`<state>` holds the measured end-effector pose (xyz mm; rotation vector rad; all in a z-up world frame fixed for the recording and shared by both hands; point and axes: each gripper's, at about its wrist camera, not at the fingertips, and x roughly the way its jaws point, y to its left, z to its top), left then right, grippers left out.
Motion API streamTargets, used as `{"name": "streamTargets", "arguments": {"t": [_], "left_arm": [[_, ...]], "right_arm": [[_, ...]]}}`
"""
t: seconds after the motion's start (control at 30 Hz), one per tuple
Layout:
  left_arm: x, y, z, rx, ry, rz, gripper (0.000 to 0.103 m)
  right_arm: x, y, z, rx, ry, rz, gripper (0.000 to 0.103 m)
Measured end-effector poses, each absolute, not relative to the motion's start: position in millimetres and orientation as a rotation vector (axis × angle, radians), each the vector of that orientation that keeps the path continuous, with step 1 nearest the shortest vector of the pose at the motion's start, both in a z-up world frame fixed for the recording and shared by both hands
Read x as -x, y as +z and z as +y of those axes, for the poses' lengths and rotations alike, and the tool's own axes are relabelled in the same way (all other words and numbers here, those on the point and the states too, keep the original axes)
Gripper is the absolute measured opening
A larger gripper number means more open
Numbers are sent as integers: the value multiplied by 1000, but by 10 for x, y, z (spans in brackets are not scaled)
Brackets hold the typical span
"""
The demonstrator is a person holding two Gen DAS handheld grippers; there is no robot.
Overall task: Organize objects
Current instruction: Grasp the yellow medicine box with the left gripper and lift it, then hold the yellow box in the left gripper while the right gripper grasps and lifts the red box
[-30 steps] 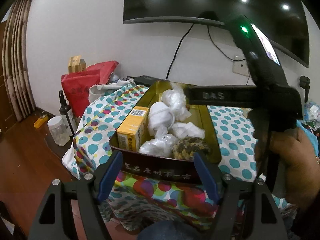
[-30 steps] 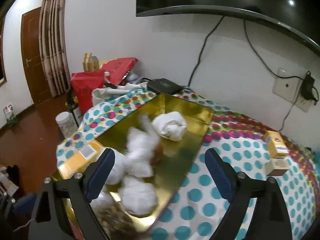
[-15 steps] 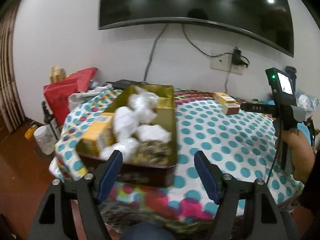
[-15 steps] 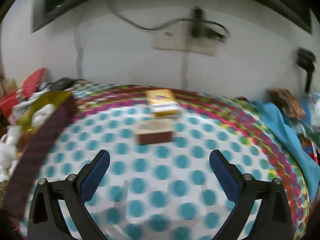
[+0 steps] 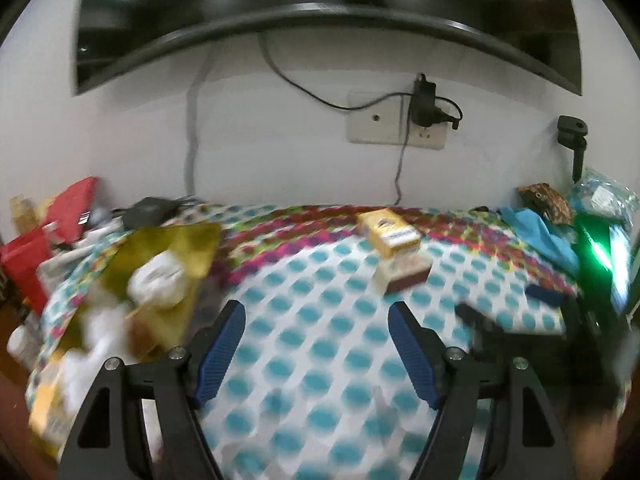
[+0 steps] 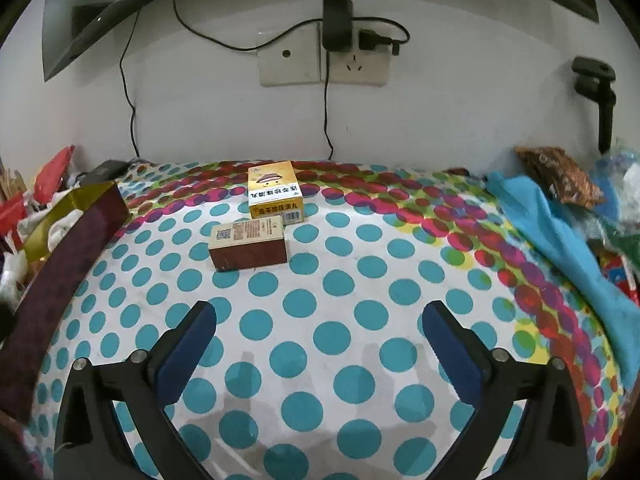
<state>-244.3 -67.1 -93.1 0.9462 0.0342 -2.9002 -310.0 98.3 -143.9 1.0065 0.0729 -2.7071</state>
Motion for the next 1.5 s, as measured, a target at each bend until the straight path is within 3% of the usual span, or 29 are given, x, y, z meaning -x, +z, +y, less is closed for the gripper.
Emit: {"name": "streamTargets", "arguments": {"t": [0.23,0.43,0.57,0.7,0.83,1.1,1.13,1.17,1.2,1.5], "left_arm": [[3692,-1045,-308,-1122,-2809,-5,76],[4382,-1283,-272,-1348,-2655,222,76],[4605,-1324,-293,-1377,-2628,241,76],[4793,-1442,-192,-1434,-2592,148,76],[4922,-1517,-141,-1425,-2600,139,86],[4963,-1714,-116,-1496,-2570,94,86],[4947,-1728,-133,-1501,-2562,85,81],[4925,-1728,-156,-1505,-2577,101,47],[4896,-1699,-182,-1513,-2607,109,29],[4171,-998,-567,-1222,-2749,66,30]], "right_arm": [[3119,-1445,1167,-1011,-2716,-66,103],[3098,-1428,1274,-975,-2711,-149,103],[3079,-1420,1327,-958,-2726,-188,103],[3070,-1415,1298,-956,-2731,-161,103],[3070,-1416,1298,-954,-2733,-156,103],[3081,-1414,1290,-952,-2744,-148,103],[3079,-1414,1296,-952,-2743,-150,103],[3082,-1419,1296,-954,-2743,-151,103],[3082,-1418,1297,-956,-2743,-152,103],[3094,-1432,1295,-968,-2746,-151,103]]}}
